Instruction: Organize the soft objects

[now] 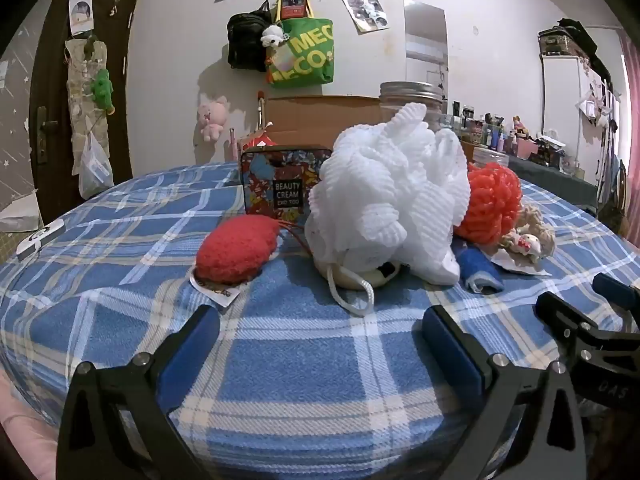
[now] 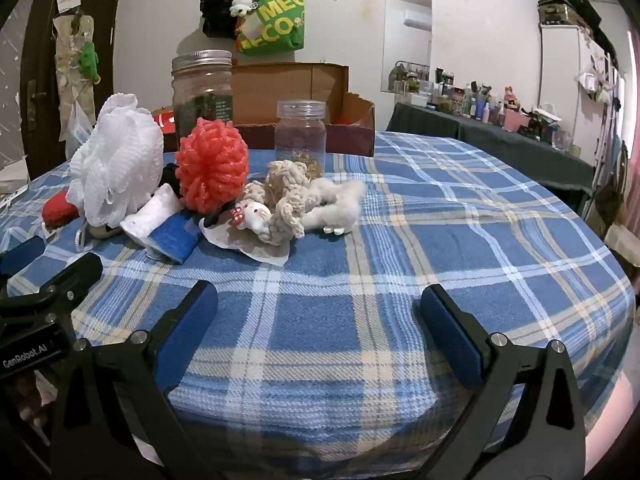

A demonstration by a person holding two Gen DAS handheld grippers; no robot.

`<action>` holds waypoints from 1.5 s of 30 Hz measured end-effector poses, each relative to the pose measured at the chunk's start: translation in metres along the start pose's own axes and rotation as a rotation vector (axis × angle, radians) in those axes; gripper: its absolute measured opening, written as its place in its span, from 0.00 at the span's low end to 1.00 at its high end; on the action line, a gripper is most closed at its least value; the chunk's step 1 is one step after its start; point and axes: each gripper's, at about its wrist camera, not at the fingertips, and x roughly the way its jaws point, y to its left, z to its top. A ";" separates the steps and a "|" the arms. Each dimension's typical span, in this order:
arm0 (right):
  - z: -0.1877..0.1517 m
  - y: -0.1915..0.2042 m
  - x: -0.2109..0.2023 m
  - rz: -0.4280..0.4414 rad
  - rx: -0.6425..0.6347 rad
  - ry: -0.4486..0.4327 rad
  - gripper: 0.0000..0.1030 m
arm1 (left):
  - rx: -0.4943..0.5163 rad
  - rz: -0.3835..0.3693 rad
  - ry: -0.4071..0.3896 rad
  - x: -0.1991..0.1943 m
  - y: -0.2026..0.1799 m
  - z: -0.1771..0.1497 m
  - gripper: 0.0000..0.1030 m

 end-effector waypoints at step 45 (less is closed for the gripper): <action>-0.001 0.000 0.000 0.005 0.008 0.011 1.00 | 0.004 0.001 0.006 0.000 0.000 0.000 1.00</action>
